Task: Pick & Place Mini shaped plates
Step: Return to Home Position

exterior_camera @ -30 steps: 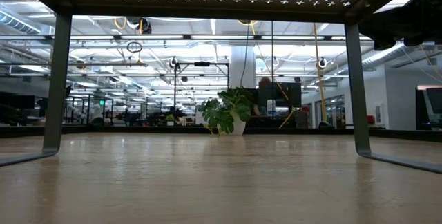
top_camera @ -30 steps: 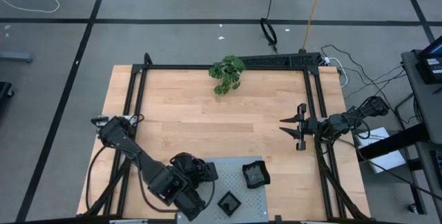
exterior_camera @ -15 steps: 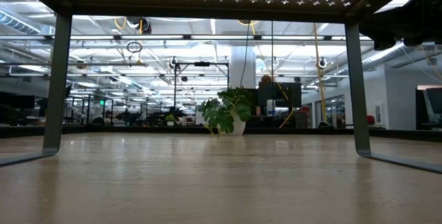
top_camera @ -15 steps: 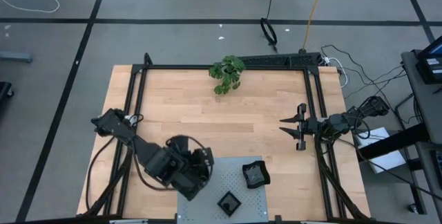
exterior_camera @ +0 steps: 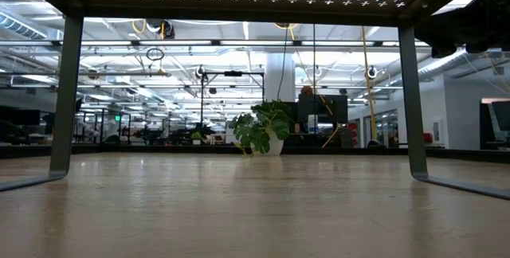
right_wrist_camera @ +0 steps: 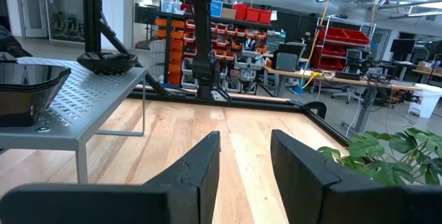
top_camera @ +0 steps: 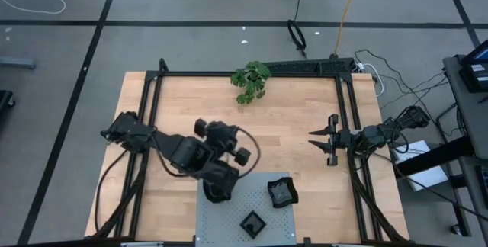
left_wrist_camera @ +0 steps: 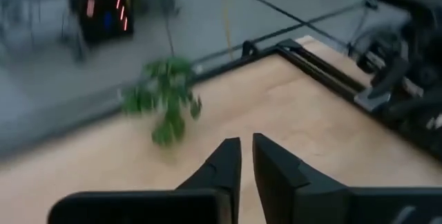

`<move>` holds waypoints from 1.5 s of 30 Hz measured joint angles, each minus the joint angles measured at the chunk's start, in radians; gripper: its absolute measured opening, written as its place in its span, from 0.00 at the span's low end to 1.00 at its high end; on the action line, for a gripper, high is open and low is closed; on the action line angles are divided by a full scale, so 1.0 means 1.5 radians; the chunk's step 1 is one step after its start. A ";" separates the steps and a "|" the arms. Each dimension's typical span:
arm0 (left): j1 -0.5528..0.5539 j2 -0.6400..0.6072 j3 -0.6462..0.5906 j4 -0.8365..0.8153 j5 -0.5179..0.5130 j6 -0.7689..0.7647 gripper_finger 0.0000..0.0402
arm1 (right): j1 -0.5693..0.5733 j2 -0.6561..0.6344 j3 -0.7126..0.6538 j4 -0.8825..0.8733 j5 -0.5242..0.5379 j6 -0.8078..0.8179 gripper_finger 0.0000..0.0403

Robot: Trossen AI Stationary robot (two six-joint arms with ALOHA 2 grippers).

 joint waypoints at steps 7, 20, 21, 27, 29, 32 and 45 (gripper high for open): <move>0.011 0.000 0.000 0.200 -0.028 0.397 0.08 | 0.000 0.000 0.000 0.000 0.000 0.000 0.29; 0.120 -0.001 -0.027 0.555 0.415 0.943 0.10 | 0.000 0.000 0.000 0.000 0.000 0.000 0.29; 0.136 -0.001 -0.048 0.562 0.427 0.940 0.10 | 0.000 0.000 0.000 0.000 0.000 0.000 0.29; 0.198 -0.076 -0.294 0.746 0.572 0.935 0.10 | 0.000 0.000 0.000 0.000 0.000 0.000 0.29; 0.210 -0.123 -0.422 0.897 0.623 0.951 0.10 | 0.000 0.000 0.000 0.000 0.000 0.000 0.29; 0.226 -0.182 -0.634 1.123 0.648 0.958 0.10 | 0.000 0.001 0.000 0.000 0.000 0.000 0.29; 0.243 -0.684 -1.196 1.248 0.614 0.887 0.10 | 0.000 0.002 0.000 0.000 0.000 0.000 0.29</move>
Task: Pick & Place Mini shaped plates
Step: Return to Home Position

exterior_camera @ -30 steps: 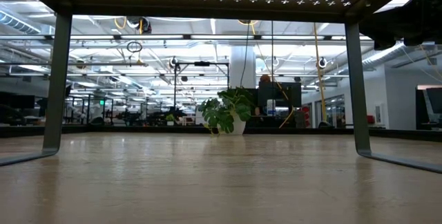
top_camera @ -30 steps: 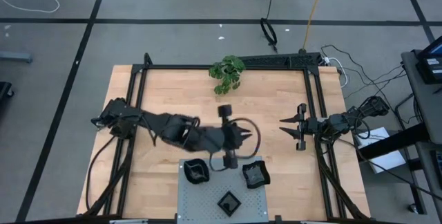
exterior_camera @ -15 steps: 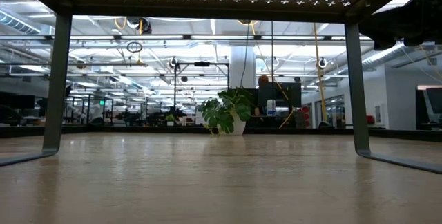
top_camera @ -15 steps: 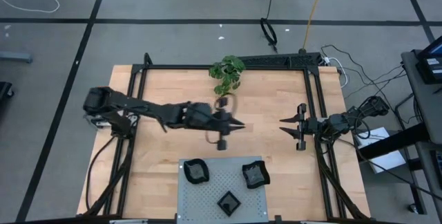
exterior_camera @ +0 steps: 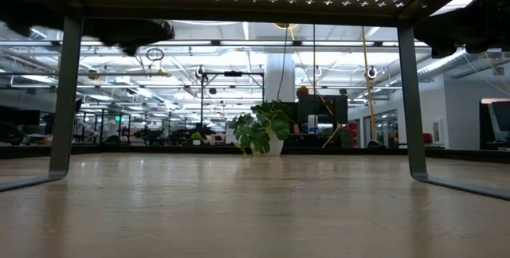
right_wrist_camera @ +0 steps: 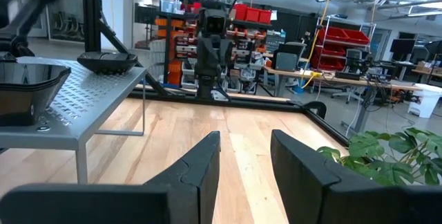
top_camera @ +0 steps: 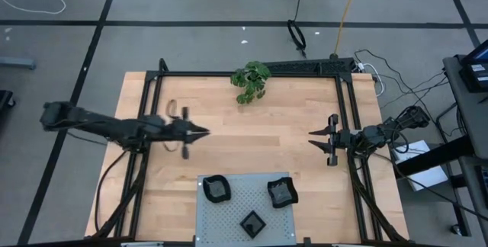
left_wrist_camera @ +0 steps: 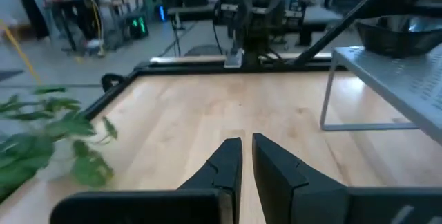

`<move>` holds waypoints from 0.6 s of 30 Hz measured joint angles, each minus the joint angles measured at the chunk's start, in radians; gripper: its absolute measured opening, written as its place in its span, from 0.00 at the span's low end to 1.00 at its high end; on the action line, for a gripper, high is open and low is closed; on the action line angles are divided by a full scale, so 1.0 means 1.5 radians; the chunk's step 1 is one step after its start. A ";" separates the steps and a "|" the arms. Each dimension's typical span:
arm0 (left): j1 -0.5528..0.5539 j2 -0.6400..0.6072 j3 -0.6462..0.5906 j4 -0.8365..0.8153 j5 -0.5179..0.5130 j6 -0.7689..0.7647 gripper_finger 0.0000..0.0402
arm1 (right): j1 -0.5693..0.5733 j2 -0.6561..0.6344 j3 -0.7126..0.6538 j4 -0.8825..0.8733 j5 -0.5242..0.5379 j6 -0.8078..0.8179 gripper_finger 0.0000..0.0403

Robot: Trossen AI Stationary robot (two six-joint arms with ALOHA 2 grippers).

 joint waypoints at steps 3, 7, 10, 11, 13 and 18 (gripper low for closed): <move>-0.003 -0.162 -0.082 -0.011 -0.012 0.000 0.10 | 0.000 0.000 0.000 0.000 0.000 0.000 0.29; -0.003 -0.345 -0.116 -0.139 -0.022 -0.029 0.10 | 0.000 0.000 0.000 0.000 0.000 0.000 0.29; -0.003 -0.437 -0.115 -0.269 -0.023 -0.052 0.10 | 0.000 0.000 0.000 0.000 0.000 0.000 0.29; -0.003 -0.460 -0.115 -0.297 -0.023 -0.057 0.10 | 0.000 0.000 0.000 0.000 0.000 0.000 0.29; -0.003 -0.498 -0.114 -0.341 -0.023 -0.061 0.10 | 0.000 0.000 0.000 0.000 0.000 0.000 0.29; -0.003 -0.569 -0.114 -0.432 -0.039 -0.048 0.10 | 0.000 0.000 0.000 0.000 0.000 0.000 0.29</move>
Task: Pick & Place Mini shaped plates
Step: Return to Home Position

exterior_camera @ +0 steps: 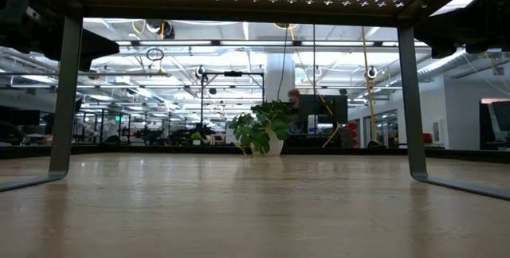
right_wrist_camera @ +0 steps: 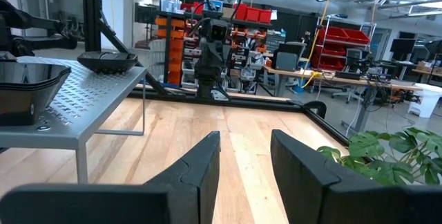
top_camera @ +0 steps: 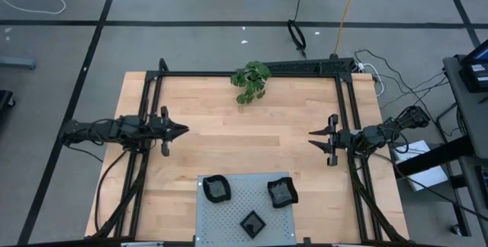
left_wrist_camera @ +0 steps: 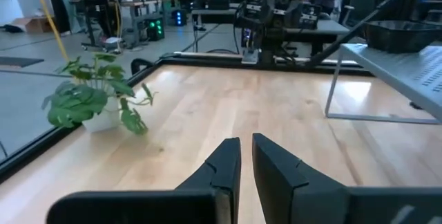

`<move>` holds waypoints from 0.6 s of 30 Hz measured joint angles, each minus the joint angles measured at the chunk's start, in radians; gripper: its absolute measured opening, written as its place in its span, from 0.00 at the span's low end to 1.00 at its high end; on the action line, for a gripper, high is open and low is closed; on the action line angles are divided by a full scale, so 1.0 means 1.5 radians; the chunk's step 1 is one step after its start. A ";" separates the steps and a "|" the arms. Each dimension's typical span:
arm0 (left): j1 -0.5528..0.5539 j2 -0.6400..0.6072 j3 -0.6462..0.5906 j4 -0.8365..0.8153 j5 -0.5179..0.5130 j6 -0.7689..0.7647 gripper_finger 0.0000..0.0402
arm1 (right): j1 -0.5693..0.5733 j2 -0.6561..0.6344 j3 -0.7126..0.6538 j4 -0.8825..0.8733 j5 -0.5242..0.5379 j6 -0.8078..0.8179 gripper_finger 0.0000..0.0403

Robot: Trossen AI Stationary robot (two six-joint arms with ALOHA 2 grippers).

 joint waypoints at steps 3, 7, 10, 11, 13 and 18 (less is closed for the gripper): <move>0.000 -0.007 0.001 -0.013 -0.002 0.006 0.10 | 0.000 0.000 0.000 0.000 0.000 0.000 0.29; 0.000 -0.008 -0.002 -0.021 0.016 0.020 0.10 | 0.000 0.000 0.000 0.000 0.000 0.000 0.29; 0.000 -0.007 -0.009 -0.016 0.015 0.025 0.10 | 0.000 0.000 0.000 0.000 0.000 0.000 0.29; 0.000 -0.007 -0.011 -0.004 0.015 0.024 0.10 | 0.000 0.000 0.000 0.000 0.000 0.000 0.29; 0.000 -0.007 -0.022 0.036 0.016 0.024 0.10 | 0.000 0.000 0.000 0.000 0.000 0.000 0.29; 0.000 -0.006 -0.026 0.049 0.023 0.023 0.10 | 0.000 0.000 0.000 0.000 0.000 0.000 0.29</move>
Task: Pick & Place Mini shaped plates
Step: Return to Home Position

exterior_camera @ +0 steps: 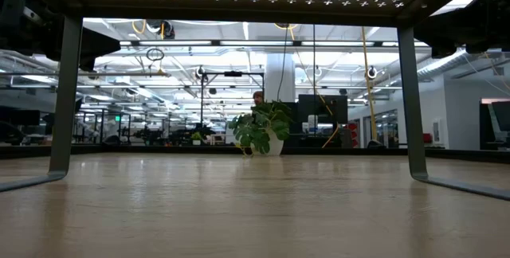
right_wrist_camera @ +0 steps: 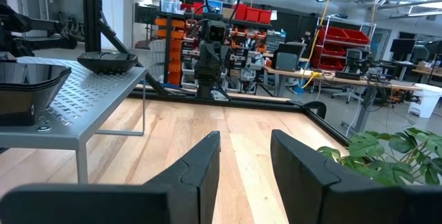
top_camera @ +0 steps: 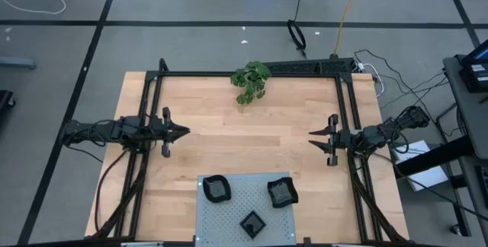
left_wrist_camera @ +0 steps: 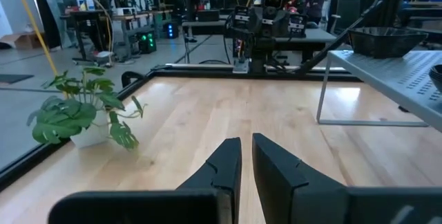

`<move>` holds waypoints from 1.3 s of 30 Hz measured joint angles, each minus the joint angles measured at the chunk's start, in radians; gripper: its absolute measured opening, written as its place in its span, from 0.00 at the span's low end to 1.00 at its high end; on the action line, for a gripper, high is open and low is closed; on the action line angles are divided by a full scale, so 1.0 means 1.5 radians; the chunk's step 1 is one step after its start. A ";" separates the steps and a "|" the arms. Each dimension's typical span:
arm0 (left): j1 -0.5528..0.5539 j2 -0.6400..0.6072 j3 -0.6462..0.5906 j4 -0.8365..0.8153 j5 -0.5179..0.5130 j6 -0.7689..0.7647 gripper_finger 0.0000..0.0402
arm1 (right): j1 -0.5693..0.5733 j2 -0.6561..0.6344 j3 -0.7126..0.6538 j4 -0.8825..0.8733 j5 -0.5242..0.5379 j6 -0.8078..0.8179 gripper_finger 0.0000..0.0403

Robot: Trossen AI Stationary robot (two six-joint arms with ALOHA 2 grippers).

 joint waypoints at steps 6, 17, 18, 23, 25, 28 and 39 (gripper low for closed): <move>0.000 0.005 0.000 0.000 0.000 0.007 0.10 | 0.000 0.000 0.000 0.000 0.000 0.000 0.29; 0.000 0.005 0.000 0.000 0.000 -0.008 0.10 | 0.000 0.000 0.000 0.000 0.000 0.000 0.29; 0.000 0.005 0.000 0.000 -0.001 -0.008 0.10 | 0.000 0.000 0.000 0.000 0.000 0.000 0.29; 0.000 0.005 0.000 0.000 -0.001 -0.005 0.10 | 0.000 0.000 0.000 0.000 0.000 0.000 0.29; 0.000 0.005 0.000 0.000 -0.001 -0.006 0.10 | 0.000 0.000 0.000 0.000 0.000 0.000 0.29; 0.000 0.005 0.000 0.000 -0.001 -0.004 0.10 | 0.000 0.000 0.000 0.000 0.000 0.000 0.29; 0.000 0.005 0.000 0.000 -0.002 -0.006 0.10 | 0.000 0.000 0.000 0.000 0.000 0.000 0.29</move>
